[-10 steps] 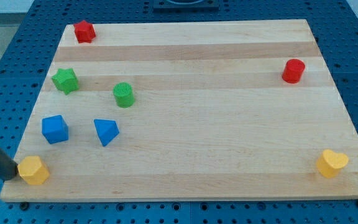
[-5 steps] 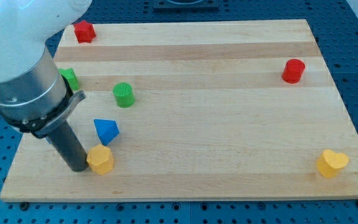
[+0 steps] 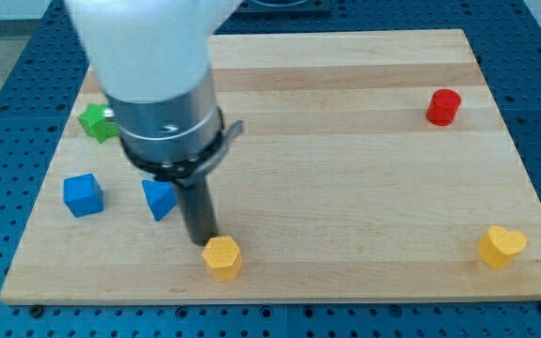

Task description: Push yellow hexagon towards yellow heart

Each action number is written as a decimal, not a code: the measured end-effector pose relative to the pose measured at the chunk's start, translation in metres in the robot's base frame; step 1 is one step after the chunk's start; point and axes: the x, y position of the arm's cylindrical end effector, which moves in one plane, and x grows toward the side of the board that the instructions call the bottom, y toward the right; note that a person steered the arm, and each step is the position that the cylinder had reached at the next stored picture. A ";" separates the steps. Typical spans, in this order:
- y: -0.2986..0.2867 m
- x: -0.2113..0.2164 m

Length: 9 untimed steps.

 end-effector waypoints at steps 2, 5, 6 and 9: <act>-0.029 0.021; 0.011 0.027; 0.035 0.027; 0.034 0.046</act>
